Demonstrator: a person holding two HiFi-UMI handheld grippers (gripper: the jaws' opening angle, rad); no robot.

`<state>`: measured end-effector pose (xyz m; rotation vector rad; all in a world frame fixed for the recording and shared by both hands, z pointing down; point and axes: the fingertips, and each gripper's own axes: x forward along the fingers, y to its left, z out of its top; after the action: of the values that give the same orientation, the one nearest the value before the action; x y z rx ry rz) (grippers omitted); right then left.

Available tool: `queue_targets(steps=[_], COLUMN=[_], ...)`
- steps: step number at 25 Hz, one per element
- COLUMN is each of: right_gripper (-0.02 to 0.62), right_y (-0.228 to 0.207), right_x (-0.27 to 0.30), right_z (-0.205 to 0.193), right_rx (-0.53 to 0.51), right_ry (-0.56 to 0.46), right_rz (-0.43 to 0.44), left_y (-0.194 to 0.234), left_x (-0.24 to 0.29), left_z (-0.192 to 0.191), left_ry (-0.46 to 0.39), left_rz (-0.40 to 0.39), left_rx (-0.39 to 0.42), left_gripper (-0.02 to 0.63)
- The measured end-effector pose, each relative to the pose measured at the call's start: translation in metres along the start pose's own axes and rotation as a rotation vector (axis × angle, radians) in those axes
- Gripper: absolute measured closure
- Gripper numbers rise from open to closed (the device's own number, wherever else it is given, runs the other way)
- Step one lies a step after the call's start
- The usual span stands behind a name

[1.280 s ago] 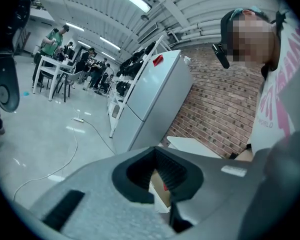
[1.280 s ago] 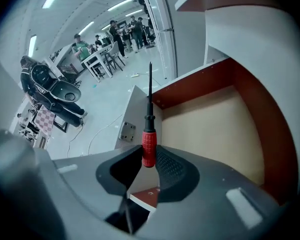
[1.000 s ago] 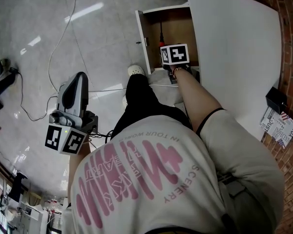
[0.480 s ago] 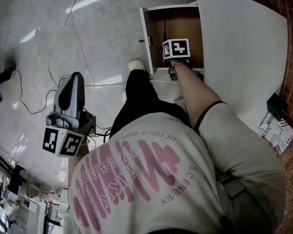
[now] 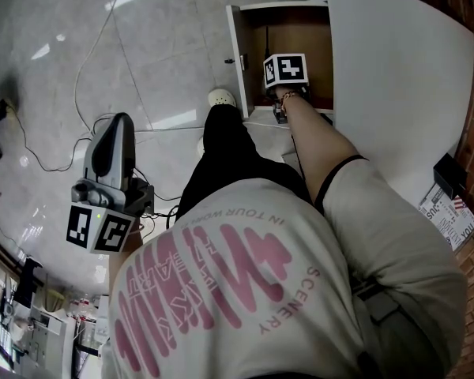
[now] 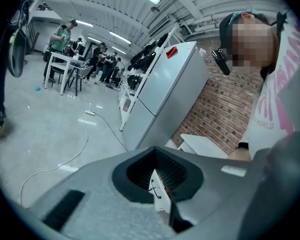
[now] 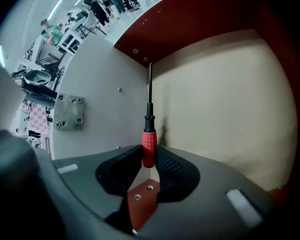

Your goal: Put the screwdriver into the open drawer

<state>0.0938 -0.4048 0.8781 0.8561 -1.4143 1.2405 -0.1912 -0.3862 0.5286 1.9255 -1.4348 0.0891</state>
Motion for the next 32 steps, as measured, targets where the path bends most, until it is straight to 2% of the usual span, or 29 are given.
queue_targets(steps=[9,21,32], right_gripper=[0.495,0.494,0.485], right_y=[-0.002,-0.01,-0.007], right_x=[0.015,0.026,0.033], right_z=[-0.003,-0.01,-0.011], right_rx=[0.043,0.035,0.082], right_ry=[0.053,0.121,0.119], right_rz=[0.019,0.022,0.033], left_y=[0.004,0.002,-0.002], left_x=[0.011,0.02,0.011], left_z=[-0.002,-0.009,-0.018], left_ry=[0.008,0.022,0.021], left_rz=[0.022,0.049,0.077], left_rx=[-0.008,-0.033,-0.043], left_gripper=[0.601,0.601,0.601])
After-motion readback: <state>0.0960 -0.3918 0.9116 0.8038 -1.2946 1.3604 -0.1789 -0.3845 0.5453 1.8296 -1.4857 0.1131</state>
